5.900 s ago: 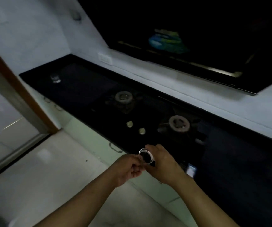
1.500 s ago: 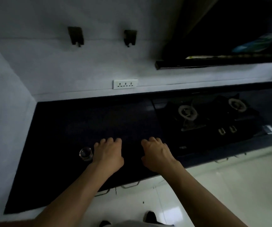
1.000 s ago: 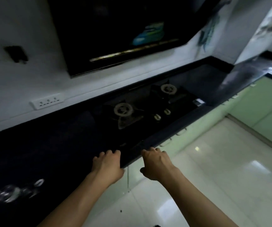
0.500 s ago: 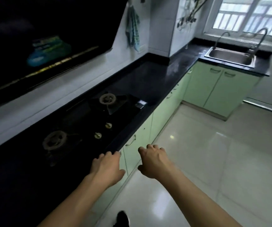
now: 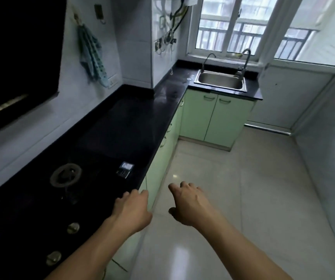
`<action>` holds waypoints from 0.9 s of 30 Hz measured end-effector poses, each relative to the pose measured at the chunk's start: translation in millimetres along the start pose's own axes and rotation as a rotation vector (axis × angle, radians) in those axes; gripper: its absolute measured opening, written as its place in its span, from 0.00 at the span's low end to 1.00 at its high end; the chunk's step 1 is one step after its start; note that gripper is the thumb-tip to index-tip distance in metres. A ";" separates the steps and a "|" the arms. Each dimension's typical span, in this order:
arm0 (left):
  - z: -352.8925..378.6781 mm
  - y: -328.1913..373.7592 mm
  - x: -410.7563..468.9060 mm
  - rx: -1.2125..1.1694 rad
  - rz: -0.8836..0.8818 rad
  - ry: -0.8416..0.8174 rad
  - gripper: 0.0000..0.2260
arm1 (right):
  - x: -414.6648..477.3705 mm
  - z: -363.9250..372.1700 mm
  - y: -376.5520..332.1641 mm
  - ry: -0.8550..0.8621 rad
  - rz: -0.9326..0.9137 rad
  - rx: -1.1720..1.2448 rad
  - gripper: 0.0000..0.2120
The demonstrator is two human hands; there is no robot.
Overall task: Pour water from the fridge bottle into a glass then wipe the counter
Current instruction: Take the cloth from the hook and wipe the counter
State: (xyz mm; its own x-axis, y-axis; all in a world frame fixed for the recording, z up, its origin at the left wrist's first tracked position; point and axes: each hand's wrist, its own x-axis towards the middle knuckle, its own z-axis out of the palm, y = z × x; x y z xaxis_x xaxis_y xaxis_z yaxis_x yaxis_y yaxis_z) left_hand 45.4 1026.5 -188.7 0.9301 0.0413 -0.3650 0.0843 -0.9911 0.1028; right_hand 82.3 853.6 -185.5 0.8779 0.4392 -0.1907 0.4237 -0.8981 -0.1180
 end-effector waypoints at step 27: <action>-122.8 71.7 361.4 -0.146 -0.323 0.016 0.17 | 384.6 -88.7 222.8 -0.111 -0.339 -0.023 0.24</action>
State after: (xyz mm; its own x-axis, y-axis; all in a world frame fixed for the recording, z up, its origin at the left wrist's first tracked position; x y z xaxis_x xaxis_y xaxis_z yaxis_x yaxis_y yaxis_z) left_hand 431.4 985.8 -199.6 0.8526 0.3526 -0.3857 0.4241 -0.8981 0.1163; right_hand 534.1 820.4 -198.6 0.6574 0.7111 -0.2493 0.6929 -0.7005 -0.1710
